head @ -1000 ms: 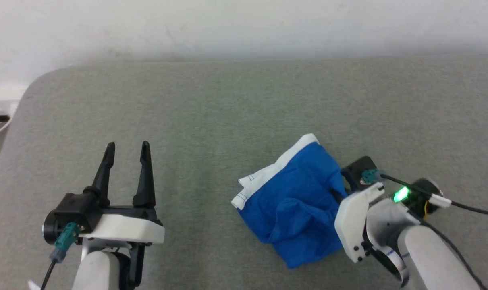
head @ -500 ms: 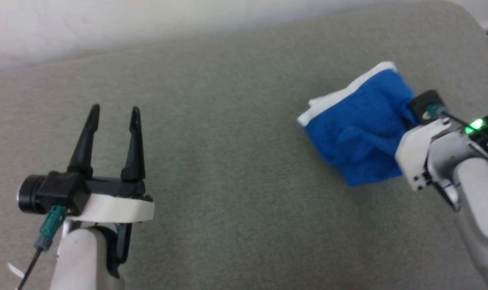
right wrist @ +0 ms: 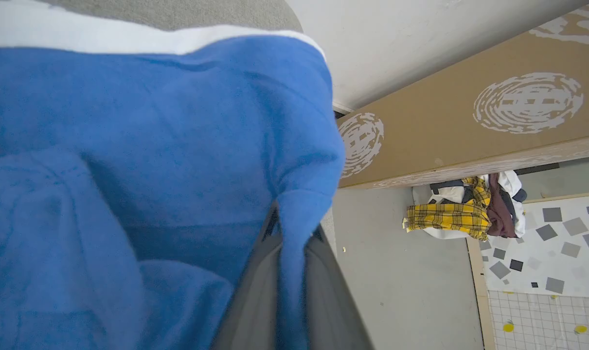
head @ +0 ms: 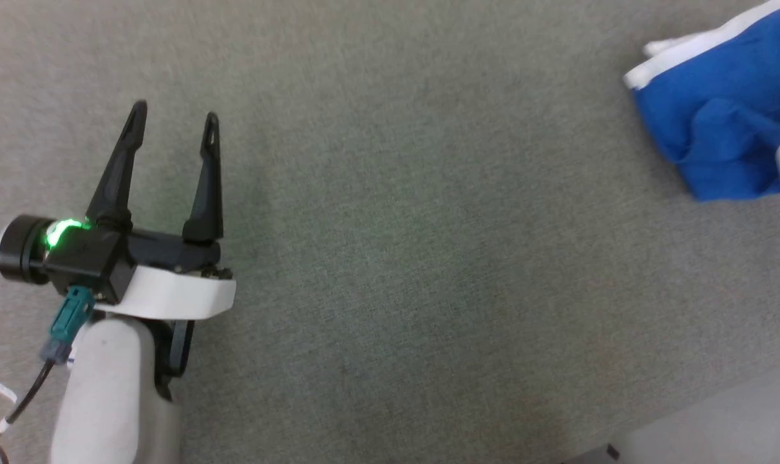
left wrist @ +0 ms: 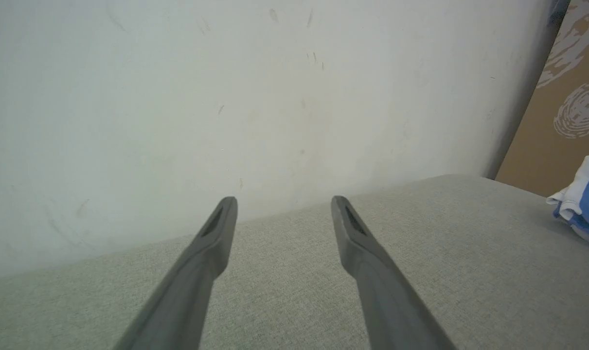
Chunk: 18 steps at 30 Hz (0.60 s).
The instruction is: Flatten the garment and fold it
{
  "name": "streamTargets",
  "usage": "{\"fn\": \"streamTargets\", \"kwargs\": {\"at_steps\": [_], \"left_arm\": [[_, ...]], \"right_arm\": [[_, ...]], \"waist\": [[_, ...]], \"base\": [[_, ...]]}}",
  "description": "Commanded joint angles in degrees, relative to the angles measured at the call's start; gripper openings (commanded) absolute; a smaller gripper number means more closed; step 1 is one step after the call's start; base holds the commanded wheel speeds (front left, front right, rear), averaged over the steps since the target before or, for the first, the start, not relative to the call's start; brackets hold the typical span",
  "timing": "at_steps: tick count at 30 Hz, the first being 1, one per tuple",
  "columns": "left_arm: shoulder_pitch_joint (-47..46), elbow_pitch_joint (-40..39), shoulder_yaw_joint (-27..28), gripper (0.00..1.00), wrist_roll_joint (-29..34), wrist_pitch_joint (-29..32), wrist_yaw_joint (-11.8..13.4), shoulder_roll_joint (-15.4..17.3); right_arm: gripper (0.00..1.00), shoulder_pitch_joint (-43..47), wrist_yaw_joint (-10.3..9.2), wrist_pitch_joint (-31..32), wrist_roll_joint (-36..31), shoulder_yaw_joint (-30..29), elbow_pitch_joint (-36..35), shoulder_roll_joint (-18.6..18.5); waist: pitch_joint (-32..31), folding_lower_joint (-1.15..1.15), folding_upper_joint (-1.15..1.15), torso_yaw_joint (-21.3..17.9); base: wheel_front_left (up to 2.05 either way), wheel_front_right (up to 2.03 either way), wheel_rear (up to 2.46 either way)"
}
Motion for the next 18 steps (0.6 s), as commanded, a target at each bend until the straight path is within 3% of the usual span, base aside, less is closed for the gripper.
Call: {"fn": "streamTargets", "kwargs": {"at_steps": [1, 8, 9, 10, 11, 18], "left_arm": [[-0.91, -0.36, -0.11, 1.0, 0.52, 0.09, -0.23, 0.39], [-1.6, -0.42, -0.76, 1.0, 0.41, 0.04, 0.27, 0.25], [-1.45, -0.18, -0.81, 1.0, 0.24, -0.01, 0.39, 0.04], [-1.23, 0.18, -0.91, 1.0, 0.07, -0.06, 0.48, -0.19], [-0.97, 0.55, -0.94, 1.0, -0.17, -0.12, 0.64, -0.52], [2.58, 3.89, -1.33, 1.0, -2.5, -0.36, 1.27, -3.22]], "right_arm": [[0.0, -1.42, -0.13, -0.52, -0.82, -0.53, 0.54, -0.24], [0.0, -4.72, -0.13, -1.64, -6.57, -6.97, 4.54, -0.22], [0.12, -4.76, -0.13, -1.79, -7.37, -7.62, 4.87, 0.03], [0.66, -4.66, -0.13, -2.14, -8.05, -8.26, 5.06, 0.26], [1.0, -4.5, -0.13, -2.45, -8.53, -9.26, 5.18, 0.49], [1.0, -0.46, -0.13, -4.91, -10.02, -14.45, 4.03, 1.62]], "waist": [[4.11, -0.01, 0.0, -0.26], [4.35, -0.01, 0.0, 2.15], [3.81, -0.01, 0.0, 2.48], [3.04, -0.01, 0.0, 2.84], [2.2, -0.01, 0.0, 3.19], [-7.28, -0.01, 0.0, 6.62]], "base": [[0.0, 0.0, 0.0], [0.0, 0.0, 0.0], [0.0, 0.0, 0.0], [0.0, 0.0, 0.0], [0.0, 0.0, 0.0], [0.0, 0.0, 0.0]]}}
